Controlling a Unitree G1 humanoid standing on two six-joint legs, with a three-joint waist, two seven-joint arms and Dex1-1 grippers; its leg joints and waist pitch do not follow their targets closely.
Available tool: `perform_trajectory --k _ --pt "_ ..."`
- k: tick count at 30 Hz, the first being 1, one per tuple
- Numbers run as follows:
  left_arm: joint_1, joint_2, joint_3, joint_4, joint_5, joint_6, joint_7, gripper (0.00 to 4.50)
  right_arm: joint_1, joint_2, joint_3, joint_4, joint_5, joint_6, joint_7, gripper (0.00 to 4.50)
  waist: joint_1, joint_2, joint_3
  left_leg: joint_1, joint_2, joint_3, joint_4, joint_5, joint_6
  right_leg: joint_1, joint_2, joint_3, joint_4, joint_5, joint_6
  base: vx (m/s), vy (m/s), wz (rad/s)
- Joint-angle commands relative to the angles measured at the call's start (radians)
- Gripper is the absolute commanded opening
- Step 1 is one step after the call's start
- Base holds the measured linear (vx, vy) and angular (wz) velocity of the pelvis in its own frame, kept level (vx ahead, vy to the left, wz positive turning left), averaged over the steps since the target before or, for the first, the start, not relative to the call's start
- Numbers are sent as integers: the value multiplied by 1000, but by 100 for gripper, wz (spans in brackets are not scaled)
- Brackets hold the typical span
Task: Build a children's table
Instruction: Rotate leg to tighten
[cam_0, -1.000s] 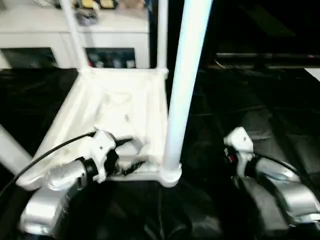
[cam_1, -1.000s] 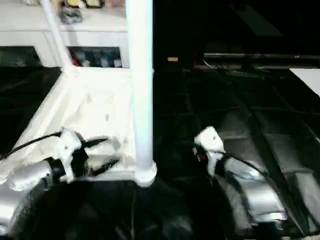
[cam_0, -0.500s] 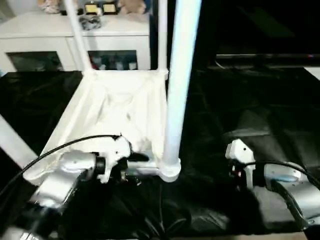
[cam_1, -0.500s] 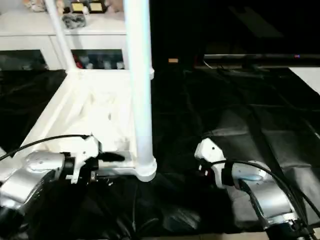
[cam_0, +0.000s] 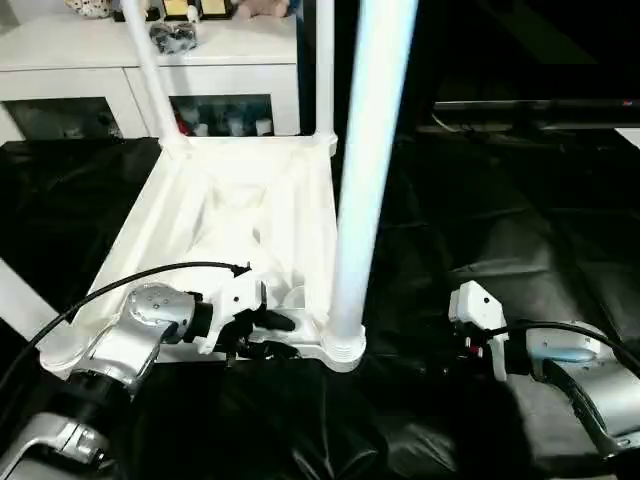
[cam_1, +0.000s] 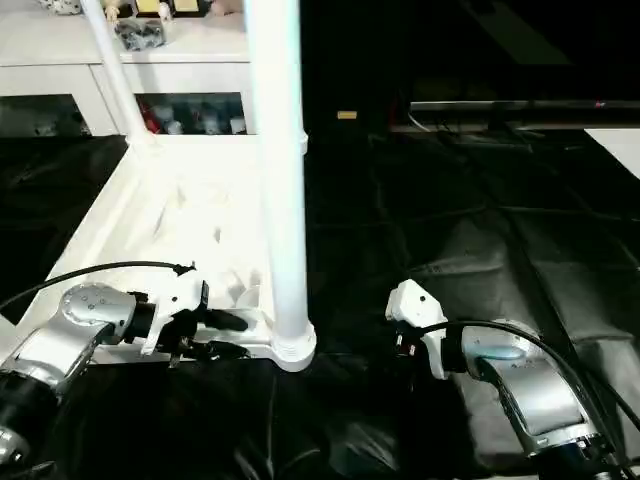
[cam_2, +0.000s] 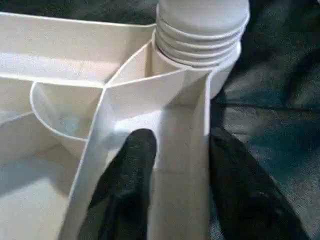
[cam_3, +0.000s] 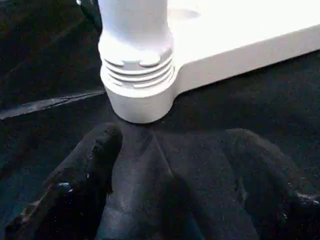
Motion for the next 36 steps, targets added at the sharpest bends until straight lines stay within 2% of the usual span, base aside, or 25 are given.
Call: perform_trajectory --k 1,3,5,13,20,22,23,24,25,26,27,28,29,30,31,32,33,34,36 --pt "-17 13 2 27 16 -8 -4 149 -18 -4 9 -12 -2 -3 10 375 3 3 -51 25 75 -26 -106 -235 55 26 -54 24 -68 -4 -334 0 0 0" --pt "-20 13 3 33 16 -10 -8 137 -19 -5 10 -11 -3 -4 11 375 4 1 -49 26 76 -25 -108 -261 40 25 -57 27 -73 -59 -326 0 0 0" --pt "-23 9 6 45 13 -11 -15 122 -22 -4 13 -8 -5 -7 10 375 4 2 -48 26 76 -24 -109 -256 36 24 -58 28 -76 -80 -319 0 0 0" --pt "-27 -10 4 70 20 -15 -22 53 -26 1 14 -3 0 6 18 375 3 6 -46 24 78 -25 -114 -256 30 22 -57 29 -79 -105 -310 0 0 0" --pt "-15 4 -5 67 38 -11 -25 1 -32 3 12 -9 17 29 20 446 3 4 -43 23 79 -27 -118 -281 21 19 -58 30 -82 -138 -299 0 0 0" --pt "-4 8 -1 52 41 4 -22 0 -36 5 14 -10 22 37 25 449 2 -1 -42 21 79 -27 -119 -284 20 20 -59 30 -83 -147 -296 0 0 0" --pt "3 10 3 39 39 15 -17 0 -38 7 15 -11 25 41 25 449 1 -7 -42 21 79 -27 -119 -283 22 20 -59 30 -84 -157 -294 0 0 0" --pt "11 12 6 26 35 28 -12 0 -38 10 15 -15 31 48 28 449 1 -2 -42 21 80 -28 -119 -280 22 19 -61 31 -83 -160 -294 0 0 0" --pt "22 14 10 6 30 49 -5 0 -38 14 15 -20 39 52 31 449 1 -2 -42 21 80 -27 -119 -278 24 18 -61 31 -84 -162 -293 0 0 0" --pt "29 15 13 -8 26 64 0 0 -38 17 15 -24 45 54 34 449 0 -9 -42 19 80 -27 -119 -267 28 18 -60 31 -84 -152 -295 0 0 0" --pt "58 12 20 -60 9 117 14 0 -40 30 13 -32 61 67 32 449 2 -4 -43 20 80 -27 -118 -251 31 17 -60 31 -81 -136 -298 0 0 0" --pt "63 11 21 -68 6 125 17 0 -40 33 13 -34 63 70 31 449 1 -3 -45 19 82 -27 -118 -238 33 20 -61 30 -78 -114 -301 0 0 0" --pt "97 5 21 -128 13 177 58 0 -49 52 20 -31 57 64 15 449 -1 -11 -44 15 81 -27 -118 -217 47 20 -58 29 -77 -88 -304 0 0 0" --pt "107 2 20 -144 20 185 73 0 -52 57 21 -29 56 65 11 449 -2 -8 -45 15 82 -27 -116 -195 56 21 -60 28 -74 -60 -309 0 0 0" --pt "119 -8 23 -165 29 208 107 0 -55 65 25 -26 51 56 5 449 -3 -15 -44 16 82 -25 -116 -191 63 20 -59 28 -77 -62 -308 0 0 0" --pt "119 -8 23 -165 29 208 107 0 -55 65 25 -26 51 56 5 449 -3 -12 -46 16 82 -25 -114 -171 71 21 -60 28 -75 -49 -310 0 0 0" --pt "139 -39 36 -198 40 231 180 0 -63 83 26 -16 46 53 -11 449 -5 -22 -46 16 81 -22 -113 -155 80 22 -57 28 -76 -38 -310 0 0 0" --pt "143 -45 39 -204 41 234 193 0 -65 86 26 -14 46 53 -14 449 -4 -19 -47 14 81 -23 -111 -145 84 24 -60 28 -73 -29 -310 0 0 0" --pt "153 -61 46 -226 45 264 232 0 -70 94 29 -6 36 42 -21 449 -4 -18 -47 17 79 -20 -110 -139 91 22 -59 28 -77 -45 -304 0 0 0"
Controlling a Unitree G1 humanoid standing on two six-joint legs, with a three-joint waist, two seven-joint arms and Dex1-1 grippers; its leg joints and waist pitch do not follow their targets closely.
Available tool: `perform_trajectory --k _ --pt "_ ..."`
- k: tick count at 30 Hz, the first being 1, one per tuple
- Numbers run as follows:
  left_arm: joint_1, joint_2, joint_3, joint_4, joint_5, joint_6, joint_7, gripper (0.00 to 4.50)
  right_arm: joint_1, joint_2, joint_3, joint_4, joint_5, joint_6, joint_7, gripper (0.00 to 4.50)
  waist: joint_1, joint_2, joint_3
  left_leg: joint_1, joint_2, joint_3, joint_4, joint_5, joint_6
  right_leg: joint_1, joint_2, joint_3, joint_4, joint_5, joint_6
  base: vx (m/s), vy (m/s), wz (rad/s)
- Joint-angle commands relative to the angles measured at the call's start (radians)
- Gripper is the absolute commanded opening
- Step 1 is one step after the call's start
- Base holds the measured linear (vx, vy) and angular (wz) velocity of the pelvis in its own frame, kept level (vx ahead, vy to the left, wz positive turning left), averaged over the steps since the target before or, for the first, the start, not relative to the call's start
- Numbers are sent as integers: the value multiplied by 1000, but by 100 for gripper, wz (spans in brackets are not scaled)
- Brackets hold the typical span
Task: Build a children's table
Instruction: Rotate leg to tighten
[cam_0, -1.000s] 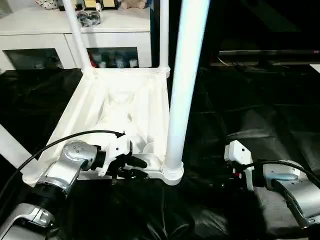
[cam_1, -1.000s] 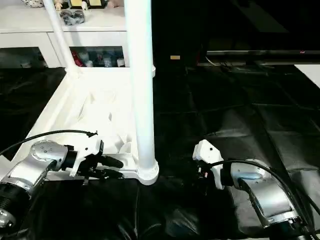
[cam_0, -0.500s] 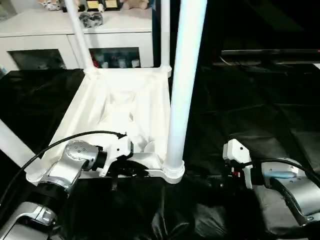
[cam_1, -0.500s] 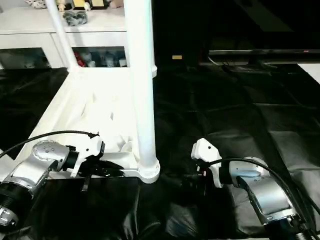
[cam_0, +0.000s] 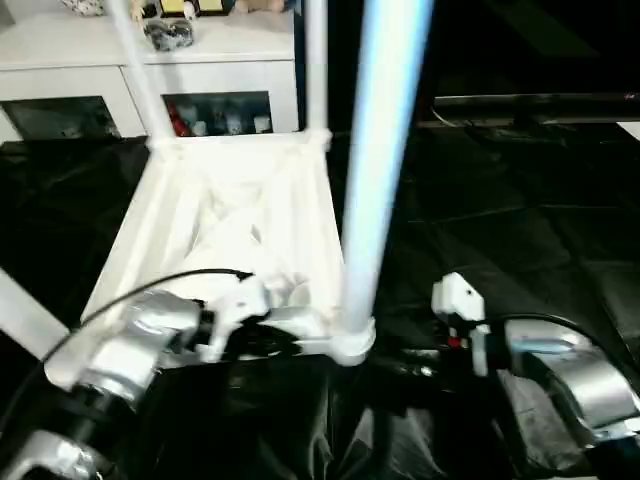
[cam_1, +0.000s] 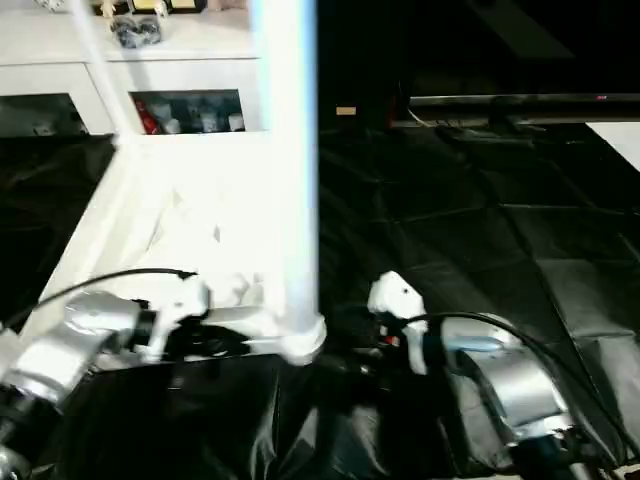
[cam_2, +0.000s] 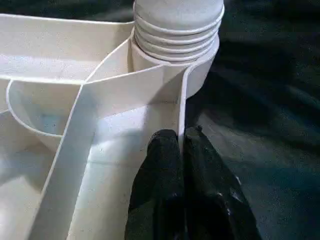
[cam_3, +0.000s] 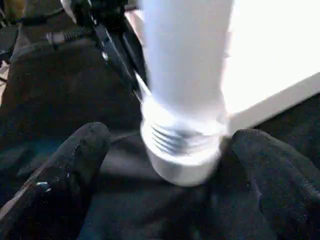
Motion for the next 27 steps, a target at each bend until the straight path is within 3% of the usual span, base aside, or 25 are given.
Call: perform_trajectory --k 1,5,6,8,11,12,13,14,16,20,27 --pt "53 -24 21 -6 10 75 107 0 -20 10 12 16 -23 -27 -19 449 4 -28 -51 14 78 -28 -96 -137 93 27 -57 27 -68 -47 -299 0 0 0" --pt "84 -41 22 -87 22 97 154 0 -57 29 25 67 -67 -37 -59 449 -3 -29 -51 13 76 -29 -94 -116 106 27 -56 24 -67 -47 -300 0 0 0" --pt "94 -37 14 -114 28 102 156 0 -77 38 29 95 -85 -31 -84 449 -5 -36 -53 13 76 -27 -91 -108 110 27 -56 25 -67 -39 -297 0 0 0" --pt "105 -39 11 -141 33 106 167 0 -122 62 35 160 -111 -44 -117 449 -6 -34 -53 13 75 -26 -89 -94 115 25 -55 23 -66 -32 -299 0 0 0" --pt "108 -43 12 -148 29 112 172 0 -148 78 36 191 -113 -45 -123 422 -5 -32 -56 14 74 -25 -87 -64 122 27 -52 23 -61 5 -301 0 0 0" --pt "110 -43 11 -153 30 116 174 0 -158 84 36 201 -113 -47 -125 412 -5 -38 -58 11 74 -25 -84 -36 136 30 -53 23 -55 45 -304 0 0 0" --pt "112 -44 11 -158 30 120 175 0 -165 90 36 210 -115 -50 -125 405 -4 -36 -58 12 73 -25 -84 -27 141 29 -53 22 -54 57 -306 0 0 0" --pt "113 -44 10 -162 30 123 177 0 -171 94 36 218 -116 -53 -125 397 -5 -42 -58 12 73 -24 -82 -18 150 29 -52 22 -54 71 -308 0 0 0" --pt "114 -44 8 -166 32 126 179 0 -183 103 37 236 -117 -59 -126 377 -5 -43 -57 12 73 -23 -81 -16 156 28 -53 22 -53 68 -311 0 0 0" --pt "112 -36 5 -166 29 130 172 0 -205 117 40 277 -124 -78 -118 350 -6 -46 -57 14 74 -22 -82 -37 142 28 -52 22 -54 37 -310 0 0 0" --pt "103 -23 0 -155 29 125 156 0 -218 141 30 319 -118 -96 -122 289 -6 -46 -59 14 74 -17 -79 -33 136 27 -51 23 -52 65 -316 0 0 0"
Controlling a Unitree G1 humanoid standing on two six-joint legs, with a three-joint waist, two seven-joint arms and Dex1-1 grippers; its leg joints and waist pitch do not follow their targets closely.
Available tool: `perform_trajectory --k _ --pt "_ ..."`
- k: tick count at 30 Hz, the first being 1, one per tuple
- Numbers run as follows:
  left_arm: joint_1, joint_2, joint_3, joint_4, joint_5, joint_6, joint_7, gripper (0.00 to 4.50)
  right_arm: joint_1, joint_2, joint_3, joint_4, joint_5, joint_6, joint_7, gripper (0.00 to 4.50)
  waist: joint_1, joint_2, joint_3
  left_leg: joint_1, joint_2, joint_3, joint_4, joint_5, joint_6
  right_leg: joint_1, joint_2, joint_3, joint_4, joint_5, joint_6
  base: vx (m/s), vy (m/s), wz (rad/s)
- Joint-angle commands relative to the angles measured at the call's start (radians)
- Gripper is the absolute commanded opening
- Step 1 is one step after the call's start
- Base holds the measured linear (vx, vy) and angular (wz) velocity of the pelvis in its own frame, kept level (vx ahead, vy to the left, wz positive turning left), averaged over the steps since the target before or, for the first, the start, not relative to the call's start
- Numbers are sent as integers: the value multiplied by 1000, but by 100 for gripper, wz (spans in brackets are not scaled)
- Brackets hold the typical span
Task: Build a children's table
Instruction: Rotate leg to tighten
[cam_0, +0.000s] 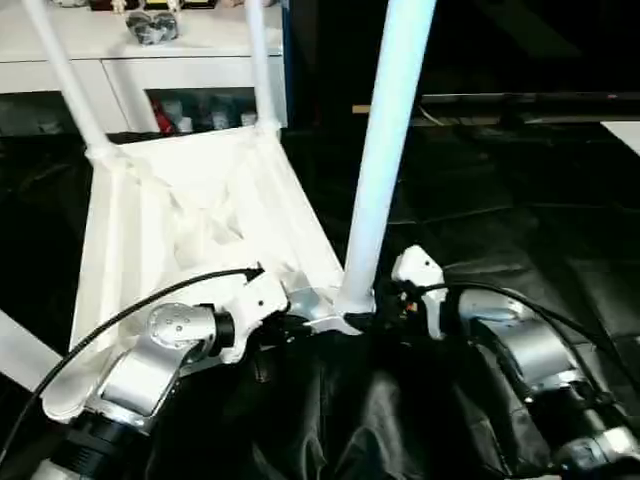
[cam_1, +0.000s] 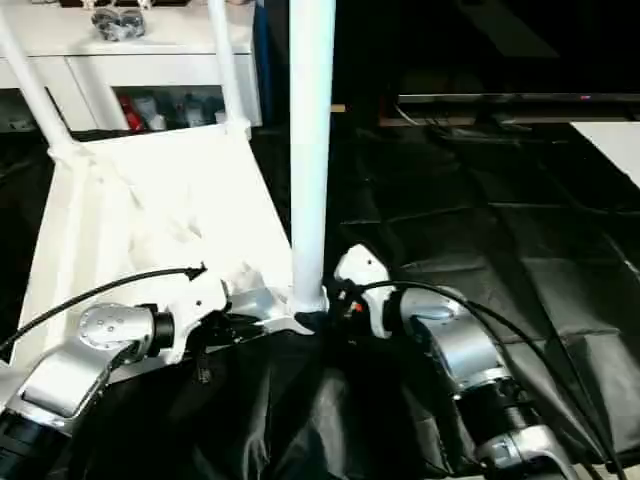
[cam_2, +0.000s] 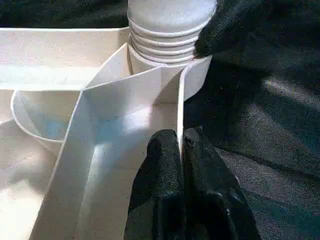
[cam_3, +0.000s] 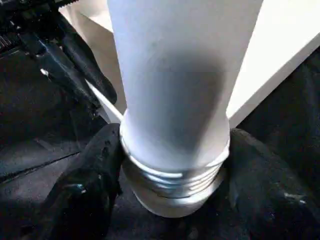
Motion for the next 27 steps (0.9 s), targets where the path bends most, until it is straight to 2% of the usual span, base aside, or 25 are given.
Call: perform_trajectory --k 1,2,6,7,8,9,12,14,15,17,20,22,24,27 --pt "28 -3 -16 26 -17 6 -15 0 -25 3 -19 18 -8 -13 -26 289 9 -19 -57 15 68 -26 -75 -41 128 36 -51 23 -53 63 -316 0 0 0" --pt "25 -4 -16 27 -17 8 -14 0 -27 7 -21 23 -6 -17 -29 285 11 -16 -56 15 69 -26 -76 -48 125 36 -51 24 -54 54 -315 0 0 0" --pt "8 -36 -11 37 -18 21 22 0 -21 44 -37 35 4 -18 -64 277 10 -18 -55 17 70 -25 -79 -78 105 33 -50 25 -56 22 -314 0 0 0" --pt "-12 -76 -12 50 -2 31 76 0 -9 83 -47 37 2 -14 -123 277 8 -21 -55 15 70 -25 -79 -77 101 34 -50 25 -56 20 -313 0 0 0" --pt "-28 -109 -18 61 17 43 123 0 2 116 -48 33 -9 -8 -182 276 9 -20 -53 19 71 -23 -81 -87 91 31 -49 26 -60 6 -311 0 0 0" --pt "-31 -115 -19 63 20 45 131 0 4 122 -48 33 -12 -8 -192 276 9 -24 -53 20 69 -22 -81 -92 79 30 -50 27 -62 -14 -306 0 0 0" --pt "-66 -187 -36 90 57 71 222 0 30 205 -44 5 -34 26 -320 275 11 -26 -55 18 69 -22 -81 -84 73 30 -49 28 -62 -13 -290 0 0 0" --pt "-85 -227 -43 110 73 73 267 0 36 255 -43 -5 -50 50 -400 275 14 -22 -55 19 67 -23 -82 -86 68 29 -49 28 -63 -21 -285 0 0 0" --pt "-108 -269 -52 141 89 65 306 0 25 304 -26 5 -85 55 -467 275 12 -19 -53 20 67 -22 -84 -88 62 26 -46 28 -65 -28 -279 0 0 0" --pt "-120 -279 -68 157 99 49 303 0 16 326 -11 9 -90 44 -466 275 13 -18 -55 22 66 -23 -85 -116 44 27 -47 28 -70 -53 -266 0 0 0" --pt "-120 -273 -75 157 102 33 272 0 9 326 -24 -1 -81 20 -459 275 13 -17 -55 18 67 -24 -86 -133 47 27 -49 29 -70 -60 -255 0 0 0" --pt "-114 -259 -71 148 100 19 252 0 12 316 -42 -21 -63 26 -442 344 13 -16 -55 17 67 -24 -86 -127 50 28 -49 28 -70 -52 -253 0 0 0" --pt "-104 -240 -64 140 94 4 228 0 17 292 -51 -50 -47 44 -408 347 13 -20 -56 17 67 -23 -85 -119 58 29 -48 28 -69 -37 -254 0 0 0" --pt "-90 -208 -49 127 79 -20 184 0 20 237 -49 -87 -34 63 -335 386 14 -18 -58 16 68 -23 -83 -96 74 30 -49 27 -64 7 -262 0 0 0"
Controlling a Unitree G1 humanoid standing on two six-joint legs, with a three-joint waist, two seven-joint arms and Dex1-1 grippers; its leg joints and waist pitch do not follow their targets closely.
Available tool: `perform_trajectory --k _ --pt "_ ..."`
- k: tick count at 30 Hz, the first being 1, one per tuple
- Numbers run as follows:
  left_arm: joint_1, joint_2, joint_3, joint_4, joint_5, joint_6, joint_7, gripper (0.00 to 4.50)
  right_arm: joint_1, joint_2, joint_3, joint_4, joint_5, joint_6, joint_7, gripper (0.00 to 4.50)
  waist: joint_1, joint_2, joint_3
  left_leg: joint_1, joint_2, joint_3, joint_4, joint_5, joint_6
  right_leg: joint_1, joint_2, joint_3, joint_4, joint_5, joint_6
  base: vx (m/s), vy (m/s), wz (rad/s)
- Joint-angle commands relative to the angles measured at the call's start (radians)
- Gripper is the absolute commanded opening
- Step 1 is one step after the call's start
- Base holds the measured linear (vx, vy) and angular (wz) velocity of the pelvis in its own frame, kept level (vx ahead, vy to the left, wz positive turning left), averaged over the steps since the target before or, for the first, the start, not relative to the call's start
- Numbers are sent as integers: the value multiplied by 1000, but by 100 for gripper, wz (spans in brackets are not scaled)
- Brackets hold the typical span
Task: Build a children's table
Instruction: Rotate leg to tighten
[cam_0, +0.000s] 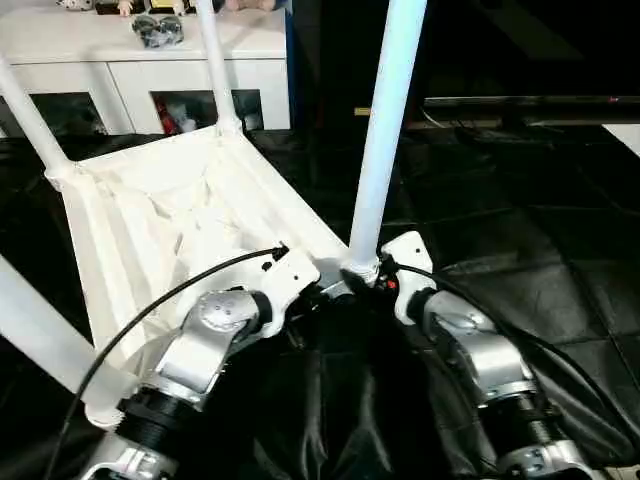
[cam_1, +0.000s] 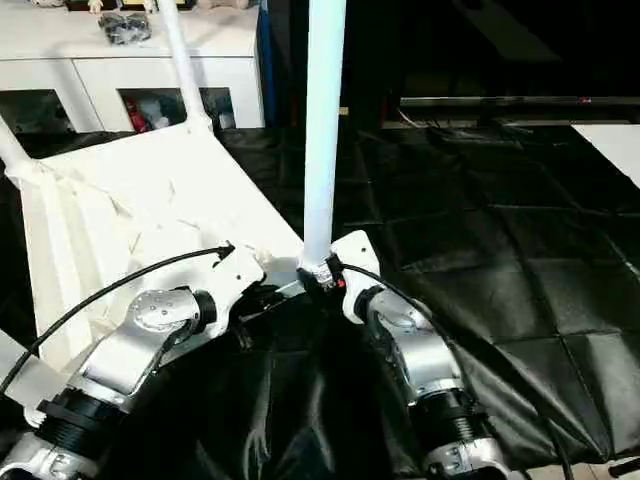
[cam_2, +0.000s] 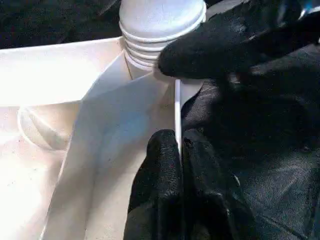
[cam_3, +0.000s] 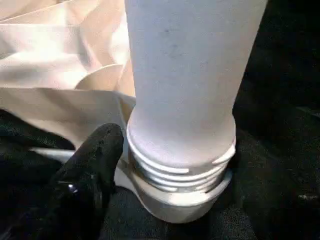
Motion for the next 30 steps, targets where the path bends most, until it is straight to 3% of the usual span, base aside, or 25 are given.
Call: perform_trajectory --k 1,3,4,5,9,15,18,21,30 --pt "20 -10 -35 -5 -49 -50 -47 0 -11 2 72 -87 41 4 113 392 7 -18 -54 15 66 -30 -82 -96 81 34 -48 26 -66 13 -264 0 0 0" --pt "44 43 -19 -34 -81 -75 -124 0 -11 -91 79 -116 51 14 226 396 11 -22 -54 13 65 -30 -79 -81 96 37 -48 25 -63 34 -268 0 0 0" --pt "44 43 -19 -34 -81 -75 -124 0 -11 -91 79 -116 51 14 226 396 12 -23 -54 12 66 -30 -79 -82 100 40 -50 25 -62 35 -268 0 0 0" --pt "56 68 -12 -46 -92 -84 -159 0 -11 -128 77 -125 65 20 282 396 14 -21 -52 15 68 -27 -79 -89 106 34 -49 26 -64 27 -268 0 0 0" --pt "76 104 5 -69 -130 -95 -230 0 -12 -202 91 -129 82 23 411 396 24 -20 -49 22 73 -27 -85 -128 83 29 -48 25 -68 -48 -269 0 0 0" --pt "100 152 10 -100 -182 -101 -320 0 -12 -278 133 -149 105 38 565 396 26 -24 -50 20 71 -24 -82 -96 92 30 -49 26 -62 -1 -275 0 0 0" --pt "98 174 8 -95 -192 -108 -366 0 -18 -300 155 -150 98 31 609 380 28 -28 -49 19 71 -24 -81 -88 101 30 -50 26 -62 -6 -278 0 0 0" --pt "88 186 6 -79 -186 -119 -383 0 -34 -299 169 -122 75 8 617 361 28 -28 -48 22 73 -23 -83 -100 91 26 -50 26 -65 -36 -278 0 0 0" --pt "58 192 5 -41 -179 -138 -394 0 -58 -276 197 -76 44 -28 598 289 35 -23 -49 24 71 -22 -83 -104 74 26 -49 26 -63 -15 -284 0 0 0"
